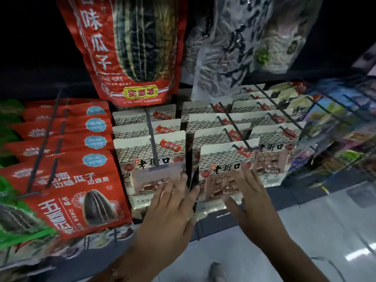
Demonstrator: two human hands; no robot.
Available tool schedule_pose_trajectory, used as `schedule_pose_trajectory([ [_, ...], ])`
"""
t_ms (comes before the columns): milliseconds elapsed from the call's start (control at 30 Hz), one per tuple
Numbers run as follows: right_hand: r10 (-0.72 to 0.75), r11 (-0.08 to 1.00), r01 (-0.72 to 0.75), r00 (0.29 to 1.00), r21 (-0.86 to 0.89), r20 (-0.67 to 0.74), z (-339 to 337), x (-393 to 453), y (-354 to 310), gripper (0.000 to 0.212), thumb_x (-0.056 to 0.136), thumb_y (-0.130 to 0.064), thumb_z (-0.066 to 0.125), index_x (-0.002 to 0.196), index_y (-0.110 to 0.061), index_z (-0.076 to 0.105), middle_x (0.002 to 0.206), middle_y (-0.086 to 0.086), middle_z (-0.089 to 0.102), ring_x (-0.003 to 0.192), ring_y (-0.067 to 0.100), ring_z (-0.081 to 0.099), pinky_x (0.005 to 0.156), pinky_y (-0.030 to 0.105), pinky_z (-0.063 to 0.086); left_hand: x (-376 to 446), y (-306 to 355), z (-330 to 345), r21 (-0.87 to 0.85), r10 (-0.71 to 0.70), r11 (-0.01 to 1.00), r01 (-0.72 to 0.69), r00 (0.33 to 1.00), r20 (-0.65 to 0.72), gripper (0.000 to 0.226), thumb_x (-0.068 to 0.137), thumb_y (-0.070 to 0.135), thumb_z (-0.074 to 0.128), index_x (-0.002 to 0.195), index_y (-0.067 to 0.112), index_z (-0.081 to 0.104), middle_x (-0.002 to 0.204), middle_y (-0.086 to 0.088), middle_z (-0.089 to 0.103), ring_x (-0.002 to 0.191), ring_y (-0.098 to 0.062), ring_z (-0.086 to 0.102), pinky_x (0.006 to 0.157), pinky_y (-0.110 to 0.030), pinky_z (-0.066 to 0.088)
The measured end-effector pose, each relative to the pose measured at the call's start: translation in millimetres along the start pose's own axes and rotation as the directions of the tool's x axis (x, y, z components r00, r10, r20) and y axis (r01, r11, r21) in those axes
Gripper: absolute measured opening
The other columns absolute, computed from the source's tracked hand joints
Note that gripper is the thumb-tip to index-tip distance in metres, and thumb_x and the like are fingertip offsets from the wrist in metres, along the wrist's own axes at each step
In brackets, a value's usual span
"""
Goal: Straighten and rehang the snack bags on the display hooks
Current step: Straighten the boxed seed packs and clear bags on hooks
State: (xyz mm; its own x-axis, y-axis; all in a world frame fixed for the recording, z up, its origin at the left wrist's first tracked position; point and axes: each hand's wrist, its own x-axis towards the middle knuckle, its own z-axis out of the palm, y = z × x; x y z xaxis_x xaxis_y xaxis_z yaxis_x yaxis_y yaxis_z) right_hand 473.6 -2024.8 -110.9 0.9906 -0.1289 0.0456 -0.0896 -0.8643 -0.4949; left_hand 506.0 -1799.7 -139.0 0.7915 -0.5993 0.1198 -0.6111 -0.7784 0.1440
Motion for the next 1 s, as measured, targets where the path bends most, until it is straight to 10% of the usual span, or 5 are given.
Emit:
schedule_pose_trajectory([
  [433,-0.266,0.957,0.258,0.963,0.135,0.047,-41,83,59,0.082,0.095,-0.044,0.054,0.154,-0.039,-0.003,0.161,-0.010,-0.021,0.150,0.016,-0.007,0.120,0.045,0.019,115,78,3,0.109,-0.323,0.934,0.341,0.934,-0.152,0.073,0.090,0.037,0.057,0.152,0.029,0.020,0.164,-0.006,0.006,0.149,-0.037,0.008,0.109,-0.063,0.030],
  [600,-0.182,0.918,0.194,0.981,0.347,-0.068,-37,89,74,0.079,0.093,-0.035,0.062,0.154,-0.032,0.012,0.154,-0.016,0.011,0.134,0.007,0.029,0.106,0.027,0.033,118,98,17,-0.089,-0.493,0.869,0.486,0.838,-0.236,0.082,0.092,0.043,0.056,0.155,0.033,0.004,0.163,-0.012,-0.003,0.149,-0.037,0.003,0.113,-0.062,0.022],
  [800,0.100,0.758,-0.163,0.986,0.631,0.134,-11,96,82,0.080,0.072,-0.076,0.061,0.133,-0.027,0.045,0.130,-0.002,0.055,0.124,0.020,0.052,0.104,0.045,0.043,115,106,32,-0.848,-0.763,0.410,0.336,0.636,-0.117,0.094,0.090,0.034,0.067,0.146,0.046,-0.007,0.155,0.024,-0.012,0.131,0.029,-0.003,0.104,0.002,0.016],
  [900,0.114,0.745,-0.194,0.980,0.639,0.164,-5,103,78,0.111,0.057,-0.092,0.056,0.144,-0.026,0.037,0.144,-0.001,0.046,0.137,0.023,0.038,0.110,0.053,0.036,118,100,44,-0.887,-0.747,0.257,0.383,0.662,0.069,0.095,0.084,0.063,0.060,0.152,0.038,-0.002,0.157,0.020,0.004,0.147,-0.007,0.014,0.117,-0.033,0.027],
  [1000,0.149,0.679,-0.268,0.962,0.683,0.228,-18,109,65,0.111,0.060,-0.082,0.064,0.150,-0.028,0.029,0.152,-0.002,0.039,0.140,0.025,0.036,0.113,0.049,0.034,127,97,42,-0.906,-0.752,0.125,0.404,0.635,0.179,0.099,0.079,0.072,0.057,0.153,0.034,0.004,0.151,0.020,0.024,0.138,-0.007,0.029,0.114,-0.037,0.027],
])
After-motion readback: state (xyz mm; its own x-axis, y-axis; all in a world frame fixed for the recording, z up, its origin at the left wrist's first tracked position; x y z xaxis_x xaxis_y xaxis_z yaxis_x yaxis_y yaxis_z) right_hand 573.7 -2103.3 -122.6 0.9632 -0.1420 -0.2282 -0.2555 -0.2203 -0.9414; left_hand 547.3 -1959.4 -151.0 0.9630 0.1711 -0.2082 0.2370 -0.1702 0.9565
